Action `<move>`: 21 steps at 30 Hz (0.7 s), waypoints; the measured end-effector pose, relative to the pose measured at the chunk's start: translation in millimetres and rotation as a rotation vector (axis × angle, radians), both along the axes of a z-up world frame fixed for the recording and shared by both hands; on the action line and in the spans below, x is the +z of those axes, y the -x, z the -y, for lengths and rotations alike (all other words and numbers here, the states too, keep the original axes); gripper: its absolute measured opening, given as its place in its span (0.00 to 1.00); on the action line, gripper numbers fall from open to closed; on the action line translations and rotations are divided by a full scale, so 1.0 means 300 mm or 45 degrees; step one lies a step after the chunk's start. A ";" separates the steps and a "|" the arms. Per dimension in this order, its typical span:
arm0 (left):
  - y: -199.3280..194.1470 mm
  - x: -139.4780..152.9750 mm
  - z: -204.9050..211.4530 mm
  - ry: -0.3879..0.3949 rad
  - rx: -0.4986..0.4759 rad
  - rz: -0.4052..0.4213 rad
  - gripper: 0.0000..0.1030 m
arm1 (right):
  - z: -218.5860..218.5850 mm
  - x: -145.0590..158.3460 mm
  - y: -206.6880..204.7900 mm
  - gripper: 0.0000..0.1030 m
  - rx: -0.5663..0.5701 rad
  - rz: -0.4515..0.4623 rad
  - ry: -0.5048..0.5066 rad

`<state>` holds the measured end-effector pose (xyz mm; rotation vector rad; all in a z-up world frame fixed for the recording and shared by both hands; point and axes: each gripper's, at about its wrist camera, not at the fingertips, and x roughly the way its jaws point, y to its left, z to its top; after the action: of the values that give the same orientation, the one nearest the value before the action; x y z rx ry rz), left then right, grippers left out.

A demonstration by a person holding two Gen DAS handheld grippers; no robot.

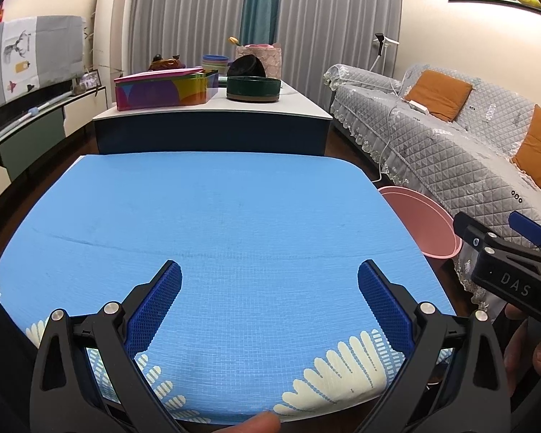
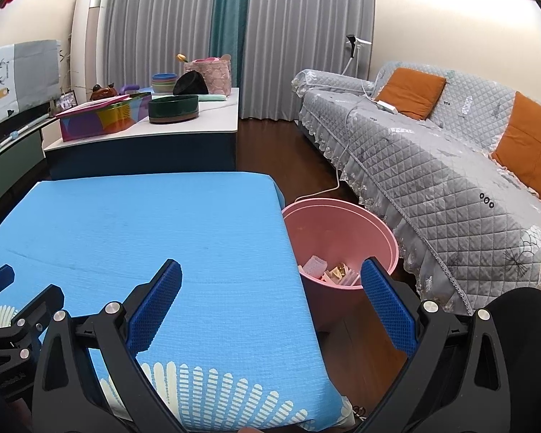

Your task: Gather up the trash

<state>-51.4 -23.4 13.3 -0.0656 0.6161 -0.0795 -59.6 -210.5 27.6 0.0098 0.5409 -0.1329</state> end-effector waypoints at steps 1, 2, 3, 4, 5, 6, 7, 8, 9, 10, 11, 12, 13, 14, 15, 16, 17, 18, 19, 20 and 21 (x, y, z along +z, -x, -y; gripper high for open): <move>0.000 -0.001 0.000 0.000 0.000 -0.002 0.92 | 0.000 0.000 0.000 0.95 0.000 0.000 0.000; 0.001 -0.002 0.000 0.000 0.000 -0.002 0.92 | 0.000 0.000 0.000 0.95 0.000 0.000 0.001; -0.001 -0.003 -0.001 0.000 0.001 -0.001 0.92 | -0.001 0.000 0.000 0.95 0.000 -0.001 0.000; -0.001 -0.003 0.000 0.000 0.000 0.000 0.92 | -0.001 -0.001 0.000 0.95 0.001 -0.003 0.000; -0.001 -0.003 -0.001 0.000 0.000 -0.001 0.92 | -0.001 0.000 -0.001 0.95 0.000 -0.002 -0.001; -0.002 -0.005 0.000 0.000 -0.001 -0.002 0.92 | -0.001 0.001 -0.001 0.95 0.000 -0.001 -0.001; -0.001 -0.003 0.000 -0.001 0.000 -0.003 0.92 | -0.001 0.001 -0.001 0.95 0.000 0.000 -0.001; -0.002 -0.004 0.000 0.000 0.000 -0.004 0.92 | -0.001 0.001 -0.001 0.95 0.000 0.000 -0.001; 0.000 -0.004 0.003 -0.001 0.001 -0.003 0.92 | -0.001 0.000 -0.001 0.95 0.000 0.000 0.000; 0.000 -0.004 0.004 -0.002 0.002 -0.002 0.92 | -0.001 0.000 -0.003 0.95 0.001 -0.001 0.001; -0.004 -0.003 0.007 -0.002 0.001 -0.001 0.92 | -0.001 -0.001 -0.003 0.95 0.002 -0.002 0.000; -0.004 -0.003 0.007 -0.003 0.001 -0.002 0.92 | -0.002 -0.001 -0.004 0.95 0.002 -0.003 0.000; -0.004 -0.003 0.007 -0.003 0.000 -0.001 0.92 | -0.004 0.000 -0.005 0.95 0.003 -0.004 0.001; -0.004 -0.003 0.008 -0.002 0.001 -0.002 0.92 | -0.005 0.000 -0.005 0.95 0.003 -0.003 0.000; -0.004 -0.003 0.009 -0.003 0.001 -0.001 0.92 | -0.005 0.000 -0.005 0.95 0.003 -0.002 0.000; -0.004 -0.003 0.010 -0.004 0.001 -0.001 0.92 | -0.006 -0.001 -0.005 0.95 0.003 -0.001 0.002; -0.004 -0.002 0.010 -0.004 0.001 0.000 0.92 | -0.005 -0.001 -0.005 0.95 0.002 -0.002 0.002; -0.004 -0.002 0.009 -0.002 0.001 -0.001 0.92 | -0.006 -0.001 -0.006 0.95 0.003 -0.003 0.003; -0.004 -0.003 0.009 -0.002 0.002 -0.001 0.92 | -0.008 -0.002 -0.007 0.95 0.004 -0.003 0.004; -0.004 -0.002 0.009 -0.002 0.001 -0.001 0.92 | -0.009 -0.003 -0.008 0.95 0.005 -0.003 0.004; -0.004 -0.002 0.009 -0.002 0.001 -0.001 0.92 | -0.009 -0.002 -0.008 0.95 0.004 -0.003 0.004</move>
<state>-50.1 -26.0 12.6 -0.0643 0.6170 -0.0784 -57.2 -207.9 26.9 0.0060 0.5431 -0.1310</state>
